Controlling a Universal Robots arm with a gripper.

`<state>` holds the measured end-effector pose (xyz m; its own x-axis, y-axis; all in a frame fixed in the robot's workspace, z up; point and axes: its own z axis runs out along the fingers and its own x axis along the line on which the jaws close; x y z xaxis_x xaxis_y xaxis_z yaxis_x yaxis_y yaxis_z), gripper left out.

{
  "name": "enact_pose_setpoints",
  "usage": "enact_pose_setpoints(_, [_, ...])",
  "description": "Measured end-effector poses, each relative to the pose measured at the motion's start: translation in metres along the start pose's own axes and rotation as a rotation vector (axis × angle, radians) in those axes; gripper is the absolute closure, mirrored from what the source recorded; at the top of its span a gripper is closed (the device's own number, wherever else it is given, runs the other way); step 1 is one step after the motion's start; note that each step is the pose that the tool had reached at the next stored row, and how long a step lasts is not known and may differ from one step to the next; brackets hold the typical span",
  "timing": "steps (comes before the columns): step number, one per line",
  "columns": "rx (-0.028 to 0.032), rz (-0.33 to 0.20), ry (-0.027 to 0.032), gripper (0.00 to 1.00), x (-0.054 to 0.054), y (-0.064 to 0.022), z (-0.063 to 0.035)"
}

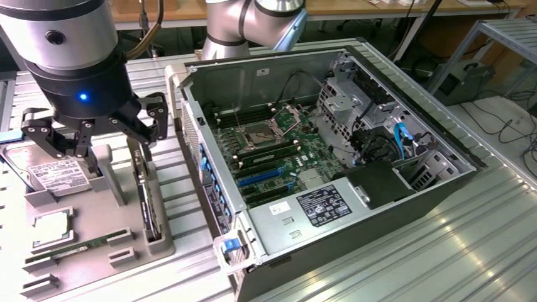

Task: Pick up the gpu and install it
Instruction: 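Pick up the gpu and move the gpu toward the slot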

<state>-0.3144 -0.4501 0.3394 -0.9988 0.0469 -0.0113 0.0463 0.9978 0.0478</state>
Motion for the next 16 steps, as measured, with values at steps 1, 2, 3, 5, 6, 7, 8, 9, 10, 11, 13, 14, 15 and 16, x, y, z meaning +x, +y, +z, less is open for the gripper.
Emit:
enact_pose_setpoints(1, [0.0000, 0.000, 0.0000, 0.28, 0.0000, -0.0004, 0.0004])
enact_pose_setpoints(2, [0.0000, 0.000, 0.0000, 0.28, 0.0000, -0.0007, 0.0007])
enact_pose_setpoints(3, [0.0001, 0.000, 0.0001, 0.28, -0.0001, -0.0012, 0.0009])
enact_pose_setpoints(5, [-0.0001, 0.000, 0.0001, 0.28, -0.0001, -0.0019, 0.0016])
enact_pose_setpoints(6, [-0.0001, 0.000, 0.0001, 0.28, -0.0001, -0.0022, 0.0019])
enact_pose_setpoints(7, [0.0000, 0.000, 0.0003, 0.28, -0.0001, -0.0026, 0.0021])
enact_pose_setpoints(8, [0.0000, 0.000, 0.0004, 0.28, -0.0001, -0.0029, 0.0024])
enact_pose_setpoints(9, [-0.0001, 0.000, 0.0003, 0.28, -0.0001, -0.0033, 0.0028])
enact_pose_setpoints(10, [0.0000, 0.000, 0.0005, 0.28, -0.0001, -0.0038, 0.0032])
enact_pose_setpoints(11, [0.0000, 0.000, 0.0005, 0.28, -0.0001, -0.0041, 0.0035])
enact_pose_setpoints(13, [0.0000, 0.000, 0.0005, 0.28, -0.0002, -0.0049, 0.0042])
enact_pose_setpoints(14, [0.0000, 0.000, 0.0005, 0.28, -0.0002, -0.0052, 0.0045])
enact_pose_setpoints(15, [0.0000, 0.000, 0.0005, 0.28, -0.0002, -0.0055, 0.0049])
enact_pose_setpoints(16, [0.0000, 0.000, 0.0006, 0.28, -0.0002, -0.0060, 0.0053])
